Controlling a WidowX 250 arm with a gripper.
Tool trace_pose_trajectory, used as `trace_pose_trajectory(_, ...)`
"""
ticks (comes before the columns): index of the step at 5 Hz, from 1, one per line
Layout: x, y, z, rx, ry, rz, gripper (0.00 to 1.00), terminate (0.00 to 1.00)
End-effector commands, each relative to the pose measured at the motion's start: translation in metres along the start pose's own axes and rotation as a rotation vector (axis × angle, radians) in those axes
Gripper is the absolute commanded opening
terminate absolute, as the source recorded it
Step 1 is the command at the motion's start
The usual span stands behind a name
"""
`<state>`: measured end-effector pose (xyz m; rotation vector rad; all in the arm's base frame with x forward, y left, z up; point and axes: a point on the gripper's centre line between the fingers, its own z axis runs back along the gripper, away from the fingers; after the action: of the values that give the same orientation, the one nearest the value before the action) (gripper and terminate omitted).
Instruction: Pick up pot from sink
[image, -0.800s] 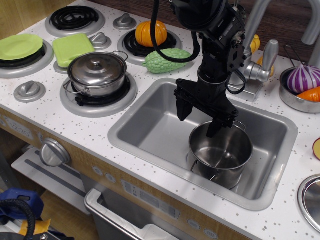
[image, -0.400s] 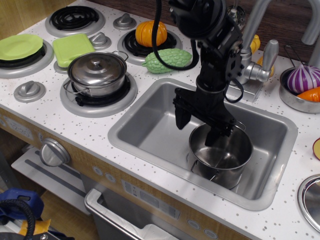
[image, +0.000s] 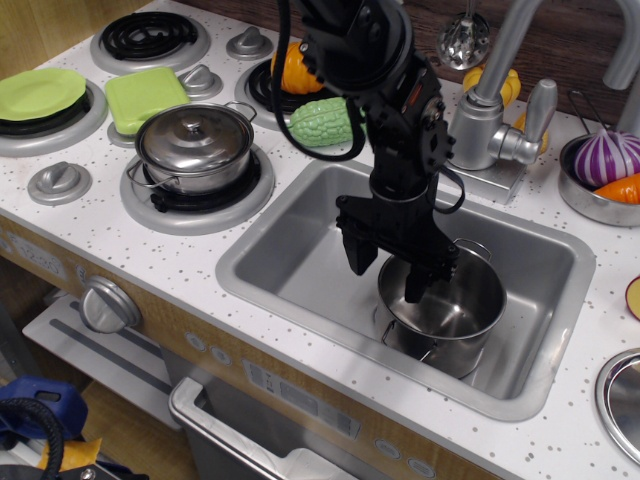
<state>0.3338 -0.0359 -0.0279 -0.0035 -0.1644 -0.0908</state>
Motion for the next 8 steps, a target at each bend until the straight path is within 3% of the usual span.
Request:
trace_pose_trajectory(1, 0.007, 0.007, 0.008, -0.049, -0.082, 0.019, 0.00, 0.00)
trace_pose_trajectory(3, 0.009, 0.000, 0.014, -0.009, -0.090, 0.025, 0.00, 0.00)
trace_pose_trajectory(4, 0.017, -0.003, 0.031, 0.002, -0.051, 0.007, 0.00, 0.00)
trace_pose_trajectory(5, 0.027, 0.003, 0.055, 0.071, -0.025, -0.026, 0.00, 0.00)
trace_pose_trajectory(8, 0.052, 0.023, 0.114, 0.092, -0.019, -0.101, 0.00, 0.00)
